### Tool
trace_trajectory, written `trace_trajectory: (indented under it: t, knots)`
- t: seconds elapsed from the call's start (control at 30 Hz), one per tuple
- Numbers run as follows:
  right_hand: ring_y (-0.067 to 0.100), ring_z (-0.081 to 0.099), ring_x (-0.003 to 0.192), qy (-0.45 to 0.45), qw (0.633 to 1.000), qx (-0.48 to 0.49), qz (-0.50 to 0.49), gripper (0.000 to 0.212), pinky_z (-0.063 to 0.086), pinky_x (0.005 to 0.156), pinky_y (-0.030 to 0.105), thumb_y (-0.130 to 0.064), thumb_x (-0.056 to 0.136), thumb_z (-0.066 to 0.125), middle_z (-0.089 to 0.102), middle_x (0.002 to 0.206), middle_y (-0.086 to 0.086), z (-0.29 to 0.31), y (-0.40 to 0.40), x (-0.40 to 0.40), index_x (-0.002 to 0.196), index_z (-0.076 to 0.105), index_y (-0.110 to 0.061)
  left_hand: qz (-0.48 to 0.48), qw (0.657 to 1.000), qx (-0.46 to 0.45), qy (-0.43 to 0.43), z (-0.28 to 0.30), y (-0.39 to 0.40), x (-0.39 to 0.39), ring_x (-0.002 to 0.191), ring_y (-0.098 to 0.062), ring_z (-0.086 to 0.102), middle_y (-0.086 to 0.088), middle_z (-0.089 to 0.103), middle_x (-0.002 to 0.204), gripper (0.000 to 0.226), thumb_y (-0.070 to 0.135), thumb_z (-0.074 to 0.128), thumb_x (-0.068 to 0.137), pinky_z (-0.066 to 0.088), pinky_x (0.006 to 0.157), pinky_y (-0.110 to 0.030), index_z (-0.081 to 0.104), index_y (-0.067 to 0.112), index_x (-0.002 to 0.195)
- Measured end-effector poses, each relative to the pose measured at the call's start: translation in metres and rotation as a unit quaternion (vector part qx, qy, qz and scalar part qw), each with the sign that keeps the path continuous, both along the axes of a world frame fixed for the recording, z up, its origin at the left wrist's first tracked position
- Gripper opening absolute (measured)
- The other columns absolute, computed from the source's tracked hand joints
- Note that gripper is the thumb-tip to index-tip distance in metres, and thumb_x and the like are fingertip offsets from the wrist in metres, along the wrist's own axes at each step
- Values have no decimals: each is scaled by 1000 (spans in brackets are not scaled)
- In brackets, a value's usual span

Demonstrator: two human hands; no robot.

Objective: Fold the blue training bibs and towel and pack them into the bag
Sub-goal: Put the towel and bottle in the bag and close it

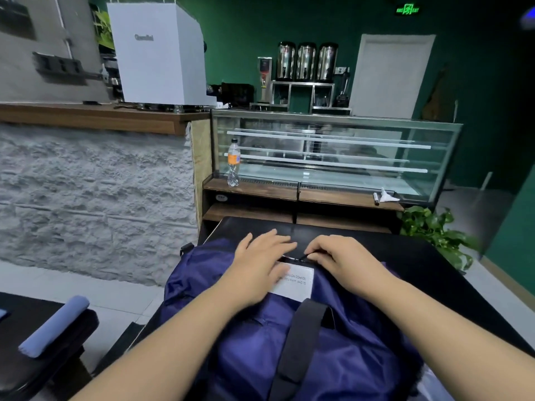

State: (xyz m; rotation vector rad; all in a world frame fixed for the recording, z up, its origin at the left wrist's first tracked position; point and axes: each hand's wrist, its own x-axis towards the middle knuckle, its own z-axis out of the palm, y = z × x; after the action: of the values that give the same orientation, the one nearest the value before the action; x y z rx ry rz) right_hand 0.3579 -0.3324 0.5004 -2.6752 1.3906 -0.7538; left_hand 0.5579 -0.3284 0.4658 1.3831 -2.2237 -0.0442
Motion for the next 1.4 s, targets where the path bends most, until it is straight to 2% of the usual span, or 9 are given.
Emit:
trace_trajectory:
  t: [0.07, 0.2, 0.43, 0.53, 0.73, 0.87, 0.97, 1.2, 1.4]
  knots:
    - [16, 56, 98, 13, 1000, -10, 2, 16, 40, 84, 26, -23, 94, 58, 69, 100, -2, 4, 4, 0, 106, 69, -18, 14, 996, 9, -88, -1, 0, -17, 145, -6, 7, 16, 26, 152, 46, 29, 41, 101, -2, 118, -38, 32, 32, 146]
    - [19, 55, 102, 56, 998, -29, 3, 19, 41, 89, 32, -23, 94, 57, 68, 99, 3, 7, 14, -1, 107, 71, -20, 31, 983, 2, -179, 2, 0, -19, 120, -22, 50, -1, 56, 123, 31, 19, 43, 96, 37, 96, -34, 52, 21, 126]
    - [10, 52, 84, -79, 996, -26, -22, 7, 36, 75, 9, -15, 85, 70, 53, 73, -17, 0, 29, -57, 90, 75, -15, 68, 997, 22, -22, -9, 9, 7, 94, -19, 57, 3, 63, 96, 22, 7, 49, 87, 39, 74, -28, 62, 20, 99]
    - [-1, 50, 80, -92, 995, -24, -37, 6, 35, 75, 5, -14, 83, 72, 63, 79, -4, -6, 39, -91, 88, 75, -18, 86, 996, 10, 13, -10, 14, 4, 89, -20, 59, 5, 63, 90, 16, 13, 52, 91, 37, 68, -29, 64, 21, 96]
    - [-4, 50, 83, -93, 994, -31, -44, 8, 37, 77, 5, -18, 83, 71, 67, 83, -3, -17, 59, -130, 89, 75, -22, 133, 990, 32, 22, -18, 14, -11, 98, -23, 60, 0, 68, 99, 20, 18, 50, 95, 44, 76, -33, 67, 24, 105]
    - [-2, 51, 86, -150, 986, -28, -66, 11, 39, 79, 10, -16, 87, 69, 60, 79, -18, -22, 73, -126, 94, 75, -21, 152, 986, 70, 22, -13, 14, -28, 108, -26, 59, -5, 68, 109, 23, 17, 48, 97, 46, 85, -35, 67, 19, 109]
    - [2, 54, 91, -195, 979, 2, -63, 16, 41, 83, 11, -14, 88, 67, 60, 77, -30, -31, 87, -122, 99, 75, -22, 98, 993, 54, 36, -2, 21, -51, 117, -22, 56, -4, 63, 124, 38, 1, 45, 90, 40, 98, -28, 65, 13, 119]
    - [4, 60, 87, -271, 954, 51, -121, 29, 45, 84, 16, -6, 90, 59, 64, 91, -10, -71, 107, -139, 103, 71, -28, -70, 995, 4, 66, 27, 53, -146, 119, -16, 52, 1, 62, 123, 34, 4, 47, 92, 31, 105, -23, 64, 15, 118]
    - [3, 58, 95, -269, 921, 135, -247, 29, 44, 91, 20, -7, 92, 54, 63, 99, -11, -126, 120, -176, 106, 68, -27, -79, 972, -43, -215, 5, 62, -202, 143, -12, 20, 11, 45, 141, 36, 36, 39, 98, 5, 115, -40, 50, 29, 132]
